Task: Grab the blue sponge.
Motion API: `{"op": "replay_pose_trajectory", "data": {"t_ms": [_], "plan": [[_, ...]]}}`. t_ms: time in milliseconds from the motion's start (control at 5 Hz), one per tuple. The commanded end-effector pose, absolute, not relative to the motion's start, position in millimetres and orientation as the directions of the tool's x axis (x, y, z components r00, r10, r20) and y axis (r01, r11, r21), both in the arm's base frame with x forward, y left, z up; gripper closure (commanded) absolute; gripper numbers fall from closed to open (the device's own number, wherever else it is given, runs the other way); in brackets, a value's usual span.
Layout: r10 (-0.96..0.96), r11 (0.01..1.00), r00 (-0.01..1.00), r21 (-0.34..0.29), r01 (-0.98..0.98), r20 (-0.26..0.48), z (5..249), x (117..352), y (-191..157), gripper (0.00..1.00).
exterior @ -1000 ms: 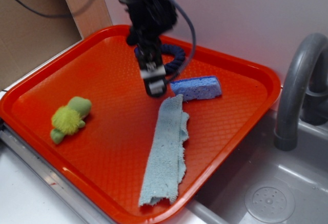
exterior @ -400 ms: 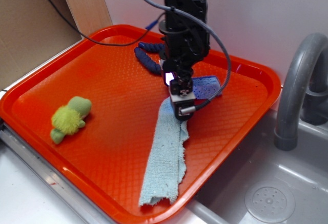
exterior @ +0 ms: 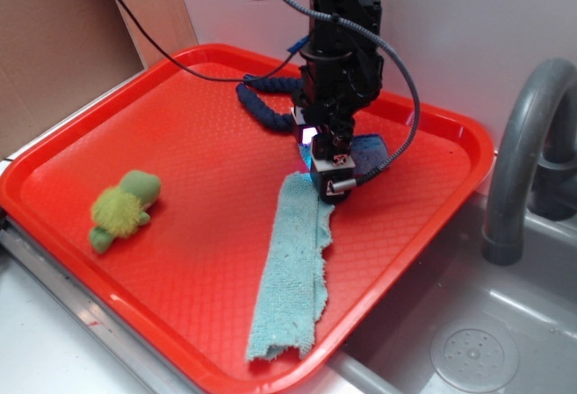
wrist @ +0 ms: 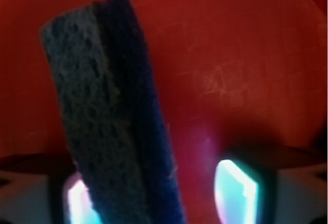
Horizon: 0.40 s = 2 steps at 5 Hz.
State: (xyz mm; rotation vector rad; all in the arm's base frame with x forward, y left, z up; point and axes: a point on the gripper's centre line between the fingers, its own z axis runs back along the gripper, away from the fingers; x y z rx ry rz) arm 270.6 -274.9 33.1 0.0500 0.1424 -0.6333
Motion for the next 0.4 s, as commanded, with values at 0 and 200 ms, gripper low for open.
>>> {"op": "replay_pose_trajectory", "data": {"t_ms": [0, 200], "plan": [[-0.611, 0.792, 0.791, -0.022, 0.610, -0.027, 78, 245, -280, 1.00], [-0.554, 0.830, 0.830, -0.044, 0.557, 0.057, 127, 236, -250, 1.00]]}}
